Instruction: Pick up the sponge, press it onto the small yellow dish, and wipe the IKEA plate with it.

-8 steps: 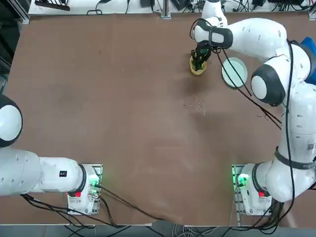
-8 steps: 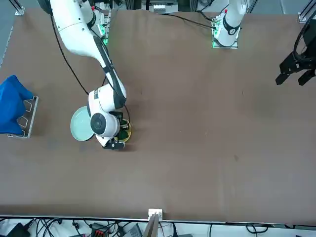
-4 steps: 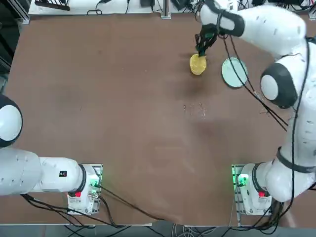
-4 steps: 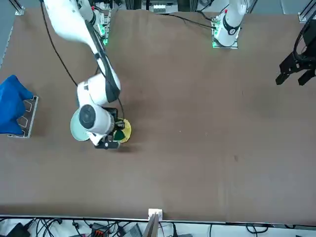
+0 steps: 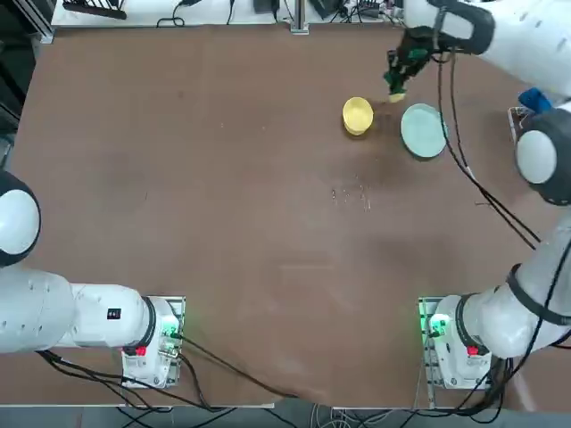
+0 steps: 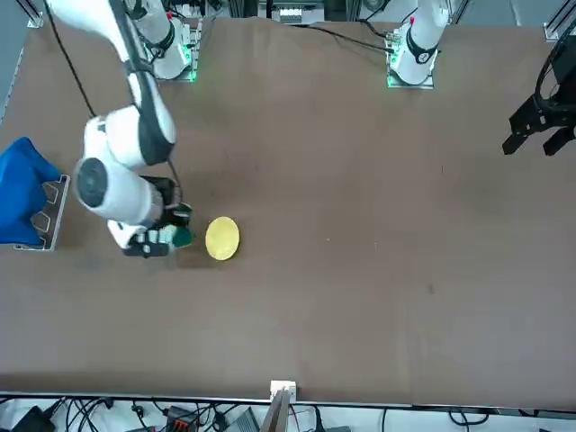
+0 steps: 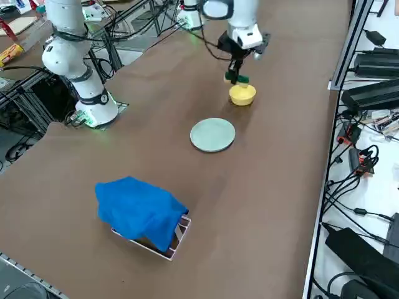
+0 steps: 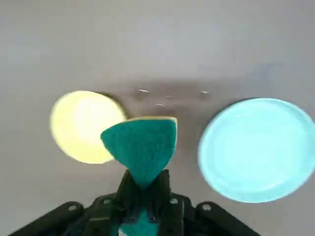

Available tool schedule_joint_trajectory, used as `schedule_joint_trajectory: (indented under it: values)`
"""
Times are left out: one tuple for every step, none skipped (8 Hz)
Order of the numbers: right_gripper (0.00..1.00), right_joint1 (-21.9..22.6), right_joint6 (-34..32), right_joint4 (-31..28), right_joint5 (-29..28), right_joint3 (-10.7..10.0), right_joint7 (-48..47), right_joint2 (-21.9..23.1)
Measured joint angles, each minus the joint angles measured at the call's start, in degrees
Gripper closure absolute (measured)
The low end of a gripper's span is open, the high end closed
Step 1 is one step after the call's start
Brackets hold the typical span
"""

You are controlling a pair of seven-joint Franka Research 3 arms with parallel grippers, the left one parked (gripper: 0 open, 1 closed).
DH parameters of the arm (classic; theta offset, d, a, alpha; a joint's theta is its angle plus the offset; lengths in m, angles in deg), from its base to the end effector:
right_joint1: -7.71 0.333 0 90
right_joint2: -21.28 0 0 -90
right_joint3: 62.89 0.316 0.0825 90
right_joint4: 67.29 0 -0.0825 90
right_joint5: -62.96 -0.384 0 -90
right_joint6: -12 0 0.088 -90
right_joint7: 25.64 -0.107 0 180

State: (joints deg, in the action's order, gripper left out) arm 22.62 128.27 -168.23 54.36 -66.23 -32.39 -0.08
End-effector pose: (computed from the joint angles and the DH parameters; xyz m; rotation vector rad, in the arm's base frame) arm 0.6219 0.1389 0.3469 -3.0444 -0.0205 0.1830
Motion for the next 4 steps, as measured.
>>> schedule_joint_trajectory:
  values:
    - [0.91,-2.8,3.8,-5.6,0.0,-0.1,4.1,1.7]
    - [0.91,-5.3,8.7,-11.1,0.0,-0.1,7.5,2.6]
    - [0.91,-7.1,14.3,-16.2,0.0,-0.1,10.0,2.8]
    - [0.91,-7.9,20.2,-20.8,0.0,-0.1,11.3,2.8]
